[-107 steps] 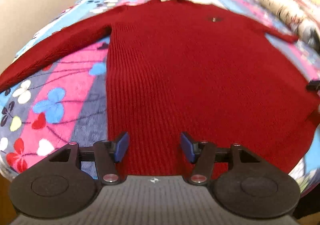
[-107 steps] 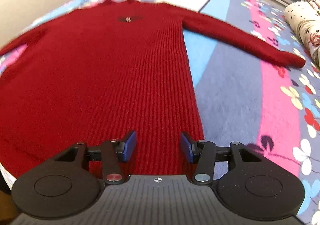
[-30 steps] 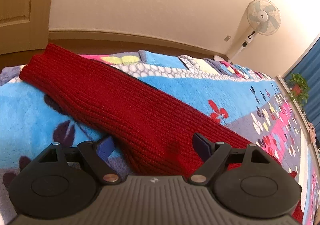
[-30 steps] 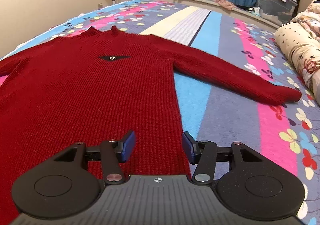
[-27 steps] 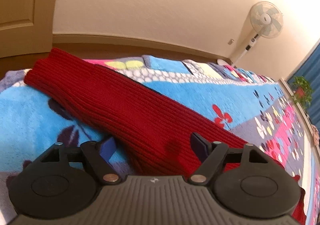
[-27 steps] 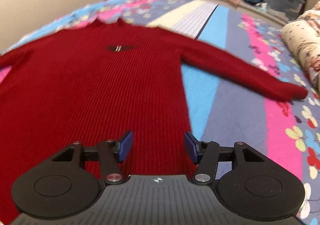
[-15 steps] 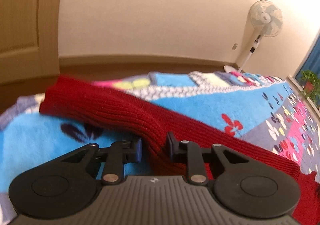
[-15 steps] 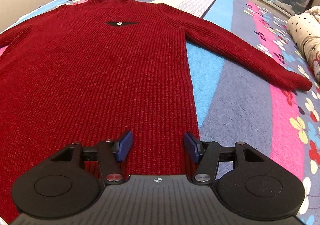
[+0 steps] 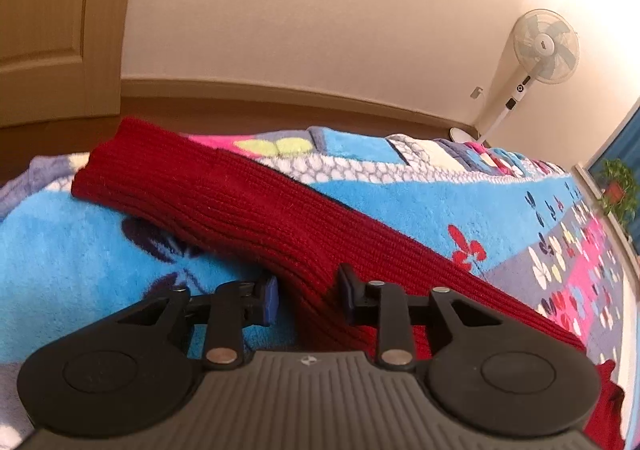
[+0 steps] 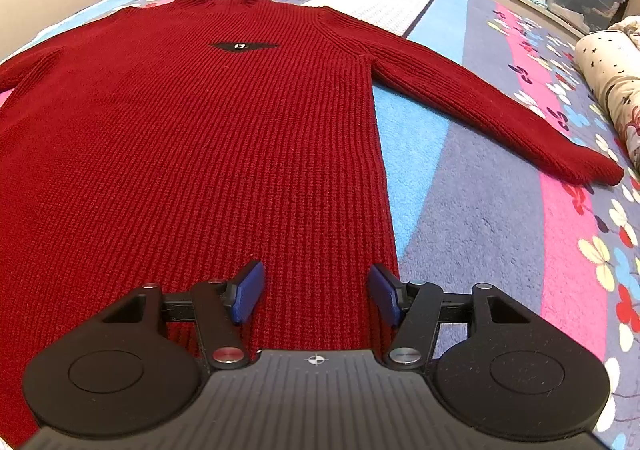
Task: Fold small clothes
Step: 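Move the left gripper to the sleeve nearest it and grasp the sleeve, then lift the sleeve with the left gripper and fold it across the sweater body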
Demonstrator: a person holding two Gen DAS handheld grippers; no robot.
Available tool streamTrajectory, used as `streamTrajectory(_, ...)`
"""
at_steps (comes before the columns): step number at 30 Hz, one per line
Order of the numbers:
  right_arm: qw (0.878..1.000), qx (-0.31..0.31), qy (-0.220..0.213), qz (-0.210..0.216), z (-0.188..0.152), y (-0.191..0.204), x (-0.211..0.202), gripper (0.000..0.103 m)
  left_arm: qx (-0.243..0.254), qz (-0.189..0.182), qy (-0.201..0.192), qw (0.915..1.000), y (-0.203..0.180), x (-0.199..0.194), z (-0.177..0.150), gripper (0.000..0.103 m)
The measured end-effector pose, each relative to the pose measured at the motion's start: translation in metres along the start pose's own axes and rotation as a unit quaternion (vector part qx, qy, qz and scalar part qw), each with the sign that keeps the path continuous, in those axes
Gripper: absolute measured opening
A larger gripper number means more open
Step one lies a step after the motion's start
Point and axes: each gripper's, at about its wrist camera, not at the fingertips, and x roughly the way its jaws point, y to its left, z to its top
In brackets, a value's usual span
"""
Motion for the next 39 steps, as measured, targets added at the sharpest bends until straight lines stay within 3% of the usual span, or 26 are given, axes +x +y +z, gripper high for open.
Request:
streamTrajectory(9,1.000,-0.001,0.000,-0.001,0.000,0.001,0.000,0.061,0.046,0.012,-0.035,0.9983,-0.019,-0.011,-0.002,0.022)
streamTrajectory(21,1.000,-0.002,-0.001,-0.005,0.000,0.003,0.000,0.061,0.091,0.001,-0.073,0.9932,-0.044,-0.031,-0.008,0.018)
streamTrajectory(25,1.000,-0.003,0.000,-0.007,0.001,0.004,0.001,0.061,0.127,-0.013,-0.091,0.9877,-0.061,-0.043,-0.014,0.018)
streamTrajectory(29,1.000,-0.005,-0.001,-0.009,0.001,0.007,0.002,0.061,0.171,-0.051,-0.107,0.9781,-0.093,-0.062,-0.031,0.017)
streamTrajectory(33,1.000,-0.006,-0.002,-0.011,0.001,0.008,0.002,0.061,0.231,-0.121,-0.112,0.9589,-0.139,-0.093,-0.066,0.016)
streamTrajectory(35,1.000,-0.007,-0.003,-0.011,0.001,0.009,0.002,0.061,0.269,-0.174,-0.109,0.9410,-0.169,-0.115,-0.095,0.016)
streamTrajectory(37,1.000,-0.008,-0.006,-0.012,-0.001,0.009,0.002,0.061,0.305,-0.241,-0.097,0.9164,-0.196,-0.141,-0.127,0.016)
streamTrajectory(39,1.000,-0.007,-0.009,-0.012,-0.002,0.009,0.001,0.061,0.353,-0.320,-0.065,0.8770,-0.221,-0.166,-0.166,0.020)
